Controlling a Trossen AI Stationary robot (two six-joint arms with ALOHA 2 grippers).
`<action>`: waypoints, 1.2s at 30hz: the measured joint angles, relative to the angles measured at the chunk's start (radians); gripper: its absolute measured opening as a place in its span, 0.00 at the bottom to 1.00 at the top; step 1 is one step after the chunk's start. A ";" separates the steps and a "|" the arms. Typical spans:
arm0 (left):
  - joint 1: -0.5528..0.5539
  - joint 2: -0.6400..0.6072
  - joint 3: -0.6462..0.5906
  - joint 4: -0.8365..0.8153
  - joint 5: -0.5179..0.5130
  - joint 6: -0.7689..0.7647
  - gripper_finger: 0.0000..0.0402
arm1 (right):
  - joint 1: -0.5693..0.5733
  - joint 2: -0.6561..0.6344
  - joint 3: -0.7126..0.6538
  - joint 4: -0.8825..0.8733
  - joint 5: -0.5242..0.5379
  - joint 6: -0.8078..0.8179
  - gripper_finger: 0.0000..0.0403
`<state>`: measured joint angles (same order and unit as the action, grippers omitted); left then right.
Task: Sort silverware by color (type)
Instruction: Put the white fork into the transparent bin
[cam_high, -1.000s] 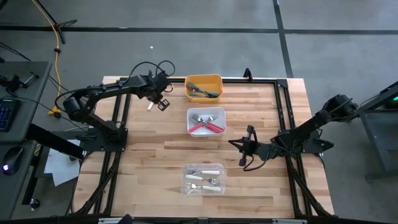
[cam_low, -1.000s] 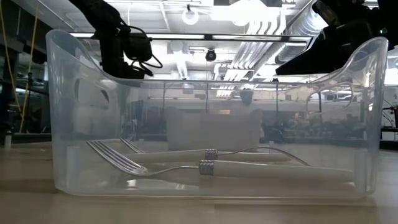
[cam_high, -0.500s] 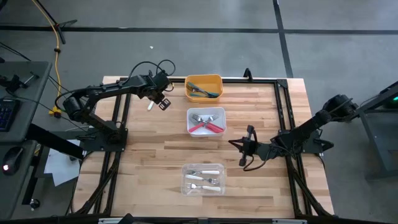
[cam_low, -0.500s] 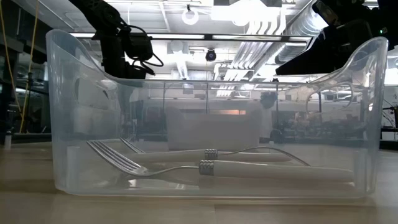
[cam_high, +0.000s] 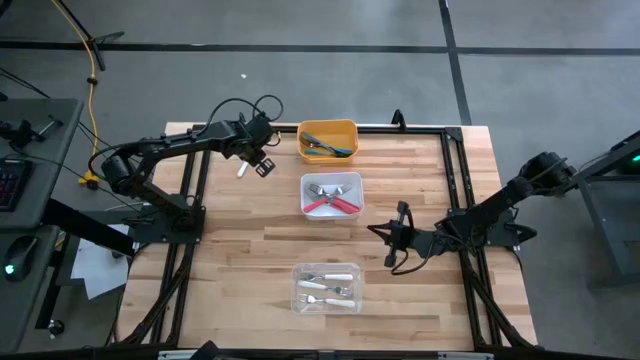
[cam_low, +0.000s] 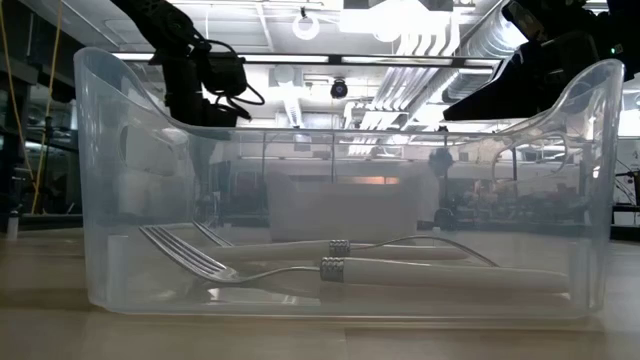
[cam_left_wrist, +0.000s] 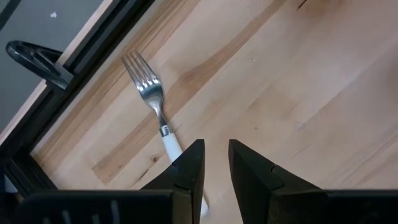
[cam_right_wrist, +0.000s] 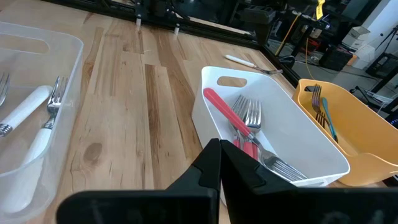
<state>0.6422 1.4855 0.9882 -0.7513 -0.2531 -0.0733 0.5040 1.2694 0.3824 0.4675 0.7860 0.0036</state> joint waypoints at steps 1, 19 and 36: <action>0.000 0.001 0.000 0.003 0.000 0.005 0.17 | 0.000 0.000 0.000 0.000 0.000 0.000 0.00; 0.074 0.095 0.000 0.066 0.058 -0.001 0.32 | 0.000 0.000 0.000 0.000 0.000 0.000 0.00; 0.092 0.188 0.000 0.153 0.015 0.047 0.38 | 0.000 0.000 0.000 0.000 -0.005 0.000 0.00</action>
<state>0.7341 1.6733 0.9882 -0.5981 -0.2382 -0.0264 0.5039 1.2694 0.3822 0.4671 0.7815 0.0036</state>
